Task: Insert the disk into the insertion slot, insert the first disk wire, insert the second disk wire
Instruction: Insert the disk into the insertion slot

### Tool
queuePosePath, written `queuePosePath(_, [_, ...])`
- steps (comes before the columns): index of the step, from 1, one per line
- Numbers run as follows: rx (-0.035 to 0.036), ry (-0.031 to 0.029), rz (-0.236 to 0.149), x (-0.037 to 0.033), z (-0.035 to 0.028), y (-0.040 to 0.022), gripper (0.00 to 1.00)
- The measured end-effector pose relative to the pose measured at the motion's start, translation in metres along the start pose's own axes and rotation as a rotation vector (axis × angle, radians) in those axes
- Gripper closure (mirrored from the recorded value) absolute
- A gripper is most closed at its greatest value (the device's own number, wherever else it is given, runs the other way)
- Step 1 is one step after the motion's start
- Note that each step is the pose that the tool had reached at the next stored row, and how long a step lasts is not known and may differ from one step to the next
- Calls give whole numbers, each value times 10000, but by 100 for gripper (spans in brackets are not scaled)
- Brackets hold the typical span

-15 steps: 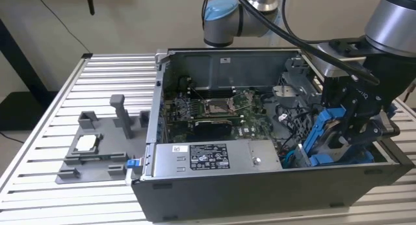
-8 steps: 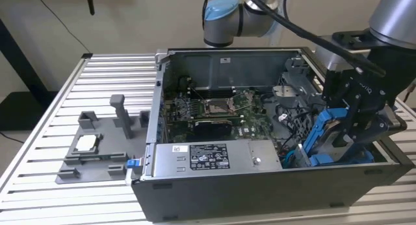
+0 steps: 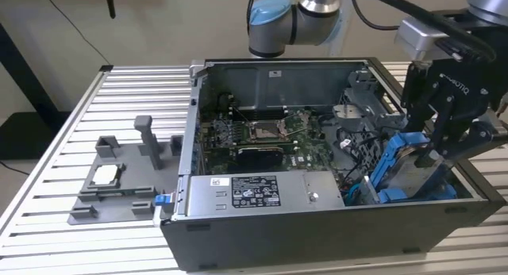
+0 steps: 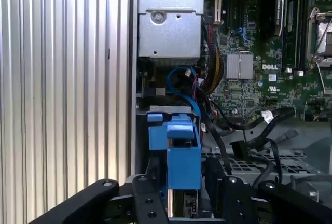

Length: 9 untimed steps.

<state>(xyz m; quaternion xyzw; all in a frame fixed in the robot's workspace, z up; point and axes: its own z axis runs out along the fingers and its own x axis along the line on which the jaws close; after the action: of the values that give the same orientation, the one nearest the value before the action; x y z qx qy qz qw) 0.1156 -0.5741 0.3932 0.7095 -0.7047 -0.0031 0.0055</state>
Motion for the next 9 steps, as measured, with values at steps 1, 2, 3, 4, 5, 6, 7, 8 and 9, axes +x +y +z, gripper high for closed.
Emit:
queuePosePath(1, [62,-201,0,-1,0,1,51])
queuePosePath(2, [110,-380,-2,-3,0,1,51])
queuePosePath(3, [140,-551,-5,-4,0,0,51])
queuePosePath(4, [166,-738,-4,-4,-1,0,51])
queuePosePath(5, [185,-920,2,-4,1,1,51])
queuePosePath(6, [197,-1038,17,-4,1,1,51])
queuePosePath(7, [198,-1044,39,-2,2,1,51])
queuePosePath(8, [182,-1043,47,5,-3,1,51])
queuePosePath(9, [138,-1044,52,12,-18,1,51])
